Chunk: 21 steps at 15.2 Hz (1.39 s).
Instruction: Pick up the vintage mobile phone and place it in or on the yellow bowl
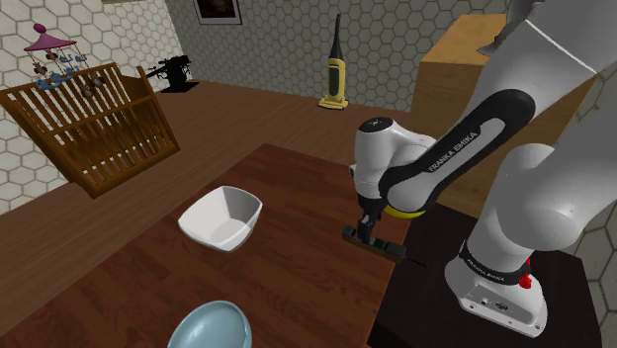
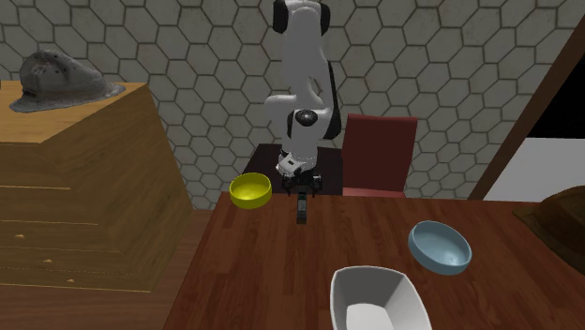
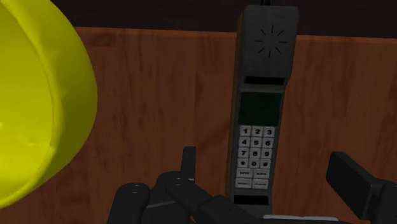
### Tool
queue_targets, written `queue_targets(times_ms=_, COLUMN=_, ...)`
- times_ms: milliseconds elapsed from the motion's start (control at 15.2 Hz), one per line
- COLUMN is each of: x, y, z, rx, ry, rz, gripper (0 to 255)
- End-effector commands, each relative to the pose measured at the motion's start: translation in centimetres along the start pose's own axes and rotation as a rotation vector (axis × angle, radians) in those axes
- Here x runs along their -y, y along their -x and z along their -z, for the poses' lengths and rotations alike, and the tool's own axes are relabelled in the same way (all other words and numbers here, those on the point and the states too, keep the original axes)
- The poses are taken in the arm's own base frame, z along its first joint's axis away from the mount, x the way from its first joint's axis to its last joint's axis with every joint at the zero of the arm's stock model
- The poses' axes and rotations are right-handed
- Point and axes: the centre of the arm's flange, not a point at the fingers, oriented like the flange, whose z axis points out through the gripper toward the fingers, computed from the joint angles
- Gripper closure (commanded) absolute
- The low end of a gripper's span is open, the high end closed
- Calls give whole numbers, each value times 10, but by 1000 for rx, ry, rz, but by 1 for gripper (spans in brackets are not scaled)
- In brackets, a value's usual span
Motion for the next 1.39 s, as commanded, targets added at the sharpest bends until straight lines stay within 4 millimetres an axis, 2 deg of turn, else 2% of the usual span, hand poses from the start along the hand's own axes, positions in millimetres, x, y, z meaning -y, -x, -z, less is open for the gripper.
queue_targets(times_ms=0, x=3, y=-1, z=-15, rx=3, ry=-5, rz=-3, gripper=0)
queue_targets(times_ms=462, x=3, y=-1, z=-55, rx=3, ry=-5, rz=-3, gripper=0)
queue_targets(times_ms=990, x=3, y=-1, z=-55, rx=3, ry=-5, rz=-3, gripper=0)
queue_targets(times_ms=1056, x=3, y=-1, z=-55, rx=3, ry=-5, rz=-3, gripper=255)
queue_targets(times_ms=1320, x=3, y=-1, z=-55, rx=3, ry=-5, rz=-3, gripper=255)
